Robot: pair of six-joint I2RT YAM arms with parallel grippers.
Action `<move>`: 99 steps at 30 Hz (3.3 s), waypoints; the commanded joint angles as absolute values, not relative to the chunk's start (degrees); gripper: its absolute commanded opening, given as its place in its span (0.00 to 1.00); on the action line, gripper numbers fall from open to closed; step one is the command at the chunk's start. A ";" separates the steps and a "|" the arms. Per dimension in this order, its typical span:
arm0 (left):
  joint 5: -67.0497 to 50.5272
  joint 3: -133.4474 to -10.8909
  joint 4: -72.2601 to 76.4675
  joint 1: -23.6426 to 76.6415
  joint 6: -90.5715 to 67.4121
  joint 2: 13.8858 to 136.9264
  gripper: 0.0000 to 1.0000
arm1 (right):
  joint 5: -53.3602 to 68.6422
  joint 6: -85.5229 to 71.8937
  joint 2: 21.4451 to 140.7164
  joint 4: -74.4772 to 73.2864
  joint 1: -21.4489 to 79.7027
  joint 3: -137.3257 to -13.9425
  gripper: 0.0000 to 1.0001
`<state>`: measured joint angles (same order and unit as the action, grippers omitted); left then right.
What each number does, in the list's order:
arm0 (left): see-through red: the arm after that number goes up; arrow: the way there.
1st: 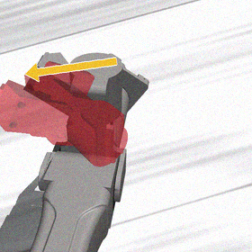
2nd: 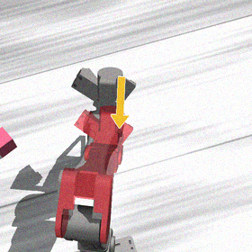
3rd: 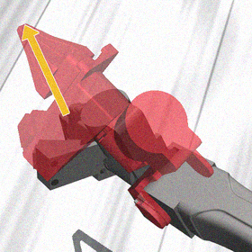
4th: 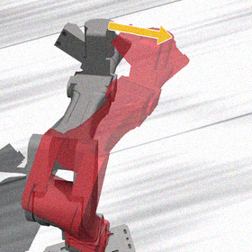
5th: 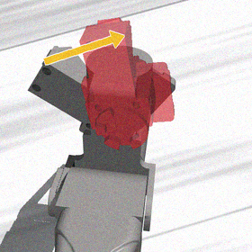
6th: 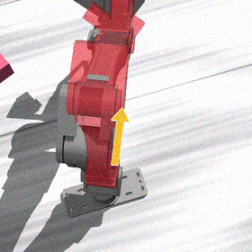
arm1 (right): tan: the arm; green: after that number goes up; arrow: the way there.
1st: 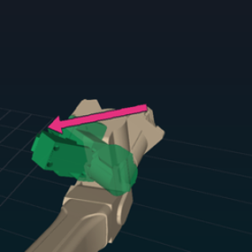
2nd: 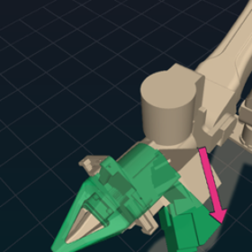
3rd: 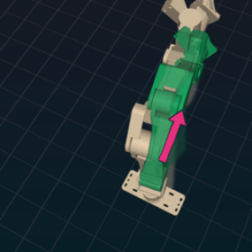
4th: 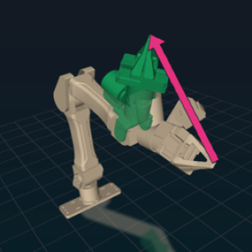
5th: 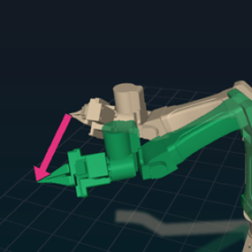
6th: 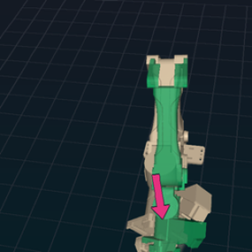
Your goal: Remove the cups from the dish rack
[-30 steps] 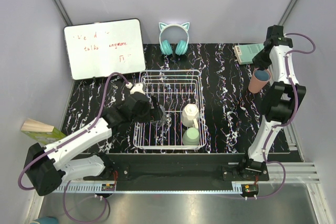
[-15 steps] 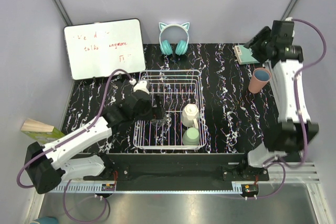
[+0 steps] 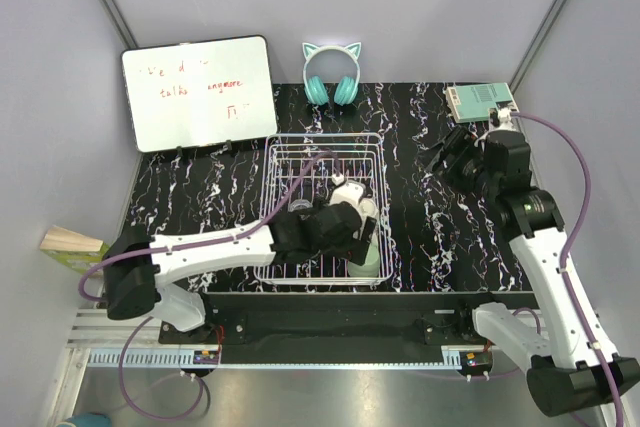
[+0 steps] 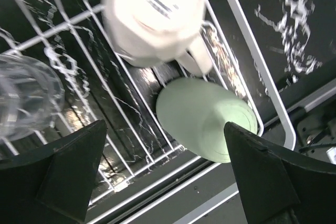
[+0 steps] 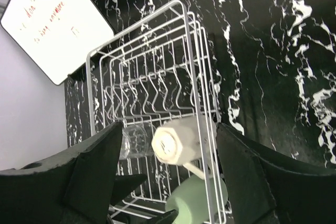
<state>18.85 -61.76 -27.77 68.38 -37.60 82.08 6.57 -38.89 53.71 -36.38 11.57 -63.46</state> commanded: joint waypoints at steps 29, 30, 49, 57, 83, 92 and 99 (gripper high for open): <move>21.70 -67.15 -24.96 75.15 -39.02 92.29 0.16 | 8.44 -40.61 36.92 -34.98 12.13 -47.99 0.79; 22.84 -66.97 -25.05 75.23 -39.02 90.81 0.05 | 8.52 -40.61 36.83 -34.98 12.04 -47.81 0.79; 12.07 -51.26 -0.23 62.69 -31.10 44.93 0.00 | 25.82 -48.59 31.65 -20.06 12.13 -40.88 0.77; -29.07 -33.23 39.91 29.89 -61.91 48.76 0.00 | 35.76 -58.17 28.83 -2.65 12.13 -34.98 0.73; -33.05 -34.80 44.65 36.04 -61.35 62.32 0.00 | 25.67 -55.55 46.75 13.36 32.07 -40.08 0.66; -33.31 -34.28 43.86 36.82 -60.56 62.67 0.00 | 24.44 -55.37 51.94 17.40 36.56 -41.39 0.43; -33.57 -33.49 44.38 37.62 -60.73 63.81 0.00 | 23.56 -55.28 55.63 19.69 40.78 -42.45 0.14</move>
<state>-32.51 -32.36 40.95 35.88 -61.41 62.76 23.97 -56.75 53.04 16.21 36.77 -39.97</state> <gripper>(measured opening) 0.697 0.293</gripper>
